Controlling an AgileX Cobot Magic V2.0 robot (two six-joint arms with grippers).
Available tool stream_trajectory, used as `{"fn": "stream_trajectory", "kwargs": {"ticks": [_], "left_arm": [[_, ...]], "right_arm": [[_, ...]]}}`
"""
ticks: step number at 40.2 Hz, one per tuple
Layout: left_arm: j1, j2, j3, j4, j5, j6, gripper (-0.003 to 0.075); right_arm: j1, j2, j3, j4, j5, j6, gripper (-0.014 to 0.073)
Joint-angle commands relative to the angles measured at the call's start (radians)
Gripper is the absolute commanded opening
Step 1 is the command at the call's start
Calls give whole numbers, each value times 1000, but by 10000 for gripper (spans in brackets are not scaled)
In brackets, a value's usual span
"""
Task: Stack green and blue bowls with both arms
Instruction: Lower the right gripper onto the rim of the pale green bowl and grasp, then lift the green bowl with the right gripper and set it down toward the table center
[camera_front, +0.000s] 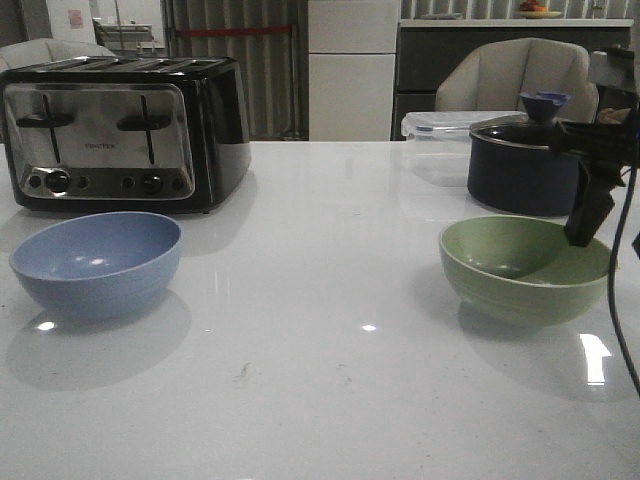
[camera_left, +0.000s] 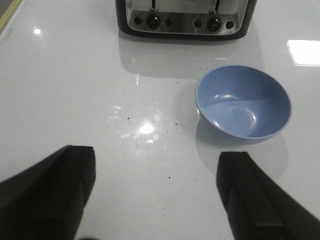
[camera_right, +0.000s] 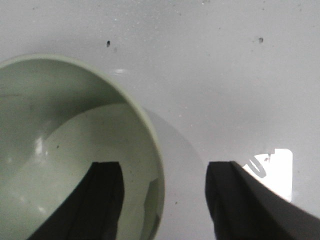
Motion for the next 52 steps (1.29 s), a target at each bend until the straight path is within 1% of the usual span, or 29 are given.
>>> {"fn": "stream_trajectory", "kwargs": {"ticks": [1, 4, 7, 9, 13, 16, 20, 23, 28, 34, 39, 42, 47, 52], "left_arm": [[1, 10, -35, -1, -82, 0, 560], [1, 10, -35, -1, -82, 0, 560], [1, 10, -35, -1, -82, 0, 560], [1, 10, -35, -1, -82, 0, 560], [1, 10, -35, -1, -82, 0, 560], [1, 10, -35, -1, -82, 0, 560], [1, 10, -35, -1, -82, 0, 560], [1, 10, -35, -1, -82, 0, 560], [1, 10, -35, -1, -80, 0, 560], [1, 10, -35, -1, -80, 0, 560], [1, 10, -35, -1, -80, 0, 560], [1, 10, -35, -1, -80, 0, 560], [1, 10, -35, -1, -80, 0, 560], [1, 10, -35, -3, -80, 0, 560]], "right_arm": [[-4, 1, -54, 15, -19, -9, 483], [-4, 22, -58, 15, -21, -9, 482], [-4, 33, -58, 15, -21, -9, 444], [-4, 34, -58, 15, -21, -9, 386], [-4, 34, -58, 15, -21, -9, 242], [-4, 34, -58, 15, -21, -9, 164], [-4, 34, -58, 15, -20, -9, 83], [-4, 32, -58, 15, -15, -9, 43], [-4, 8, -61, 32, 2, -9, 36], [19, -44, -122, 38, 94, -19, 36], [96, -62, -229, 38, 204, -72, 36], [155, -58, -280, 37, 241, -74, 36], [263, -49, -331, 14, 236, -74, 36], [374, -22, -345, -48, 195, -72, 45]]}}
